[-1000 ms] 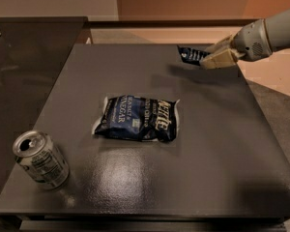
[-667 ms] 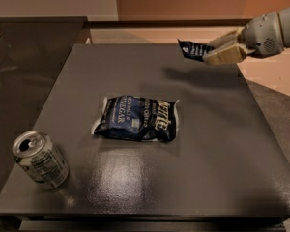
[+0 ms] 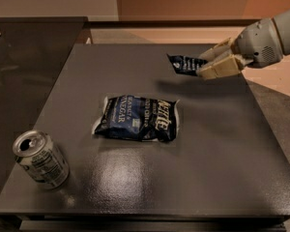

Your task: Move rxbar blueberry near blue chip bag

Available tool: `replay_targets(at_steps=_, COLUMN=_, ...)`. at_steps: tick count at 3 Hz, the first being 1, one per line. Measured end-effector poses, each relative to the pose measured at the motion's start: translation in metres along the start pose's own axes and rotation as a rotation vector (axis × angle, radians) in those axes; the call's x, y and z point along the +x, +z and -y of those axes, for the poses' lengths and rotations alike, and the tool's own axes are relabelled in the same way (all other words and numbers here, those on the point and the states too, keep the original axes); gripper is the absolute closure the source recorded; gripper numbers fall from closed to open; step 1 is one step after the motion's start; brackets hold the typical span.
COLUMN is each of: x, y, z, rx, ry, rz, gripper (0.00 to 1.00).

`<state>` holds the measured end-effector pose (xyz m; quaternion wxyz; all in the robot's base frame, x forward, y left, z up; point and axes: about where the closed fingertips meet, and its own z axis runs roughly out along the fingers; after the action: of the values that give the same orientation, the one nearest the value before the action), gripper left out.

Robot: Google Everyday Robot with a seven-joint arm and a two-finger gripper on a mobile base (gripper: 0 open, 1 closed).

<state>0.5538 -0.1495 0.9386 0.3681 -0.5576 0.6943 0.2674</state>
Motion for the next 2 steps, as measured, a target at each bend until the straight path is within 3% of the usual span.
replay_targets(at_steps=2, x=0.02, y=0.019, z=-0.049, rx=-0.094, ry=0.028, rz=-0.08, gripper=1.0)
